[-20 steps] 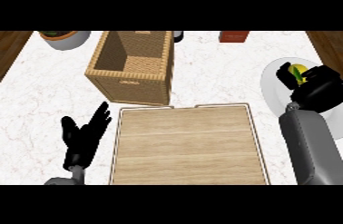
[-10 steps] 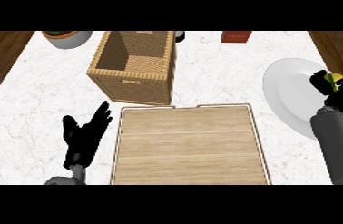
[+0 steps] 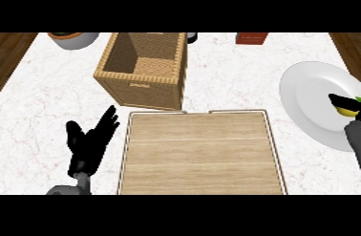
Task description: Pick the lemon from the tray and place it in the plate
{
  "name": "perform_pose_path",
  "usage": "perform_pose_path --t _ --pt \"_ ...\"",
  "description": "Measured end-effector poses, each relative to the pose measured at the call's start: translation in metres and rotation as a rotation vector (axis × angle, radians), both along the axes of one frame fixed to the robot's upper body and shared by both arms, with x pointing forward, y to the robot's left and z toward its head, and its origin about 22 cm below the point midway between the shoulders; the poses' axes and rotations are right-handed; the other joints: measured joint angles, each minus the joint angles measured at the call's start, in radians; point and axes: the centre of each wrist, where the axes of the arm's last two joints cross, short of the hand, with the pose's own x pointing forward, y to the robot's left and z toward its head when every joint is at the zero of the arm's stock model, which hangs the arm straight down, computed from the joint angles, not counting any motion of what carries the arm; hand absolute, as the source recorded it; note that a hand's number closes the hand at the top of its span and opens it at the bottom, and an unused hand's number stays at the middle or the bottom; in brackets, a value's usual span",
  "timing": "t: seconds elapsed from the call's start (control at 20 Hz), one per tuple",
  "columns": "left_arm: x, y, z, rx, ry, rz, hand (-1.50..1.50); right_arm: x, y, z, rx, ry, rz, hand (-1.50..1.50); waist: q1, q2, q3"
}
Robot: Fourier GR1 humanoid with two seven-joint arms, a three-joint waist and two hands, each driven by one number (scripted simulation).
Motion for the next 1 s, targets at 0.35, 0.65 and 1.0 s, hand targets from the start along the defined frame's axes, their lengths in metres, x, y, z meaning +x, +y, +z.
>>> perform_pose_path --t 0.35,0.65,1.0 --pt "-0.006 0.002 -0.002 -0.001 0.004 0.001 0.0 -0.005 -0.009 0.005 -0.004 -0.236 0.076 -1.5 -0.002 -0.001 0.001" --pt "-0.008 0.001 -0.003 -0.005 0.007 0.011 0.0 -0.027 -0.03 -0.004 0.035 -0.425 0.057 -1.5 -0.014 -0.007 -0.002" --pt "-0.008 0.008 -0.001 0.002 0.018 0.028 0.0 -0.069 -0.041 -0.031 0.145 -0.532 0.169 -1.5 -0.033 -0.016 -0.006"
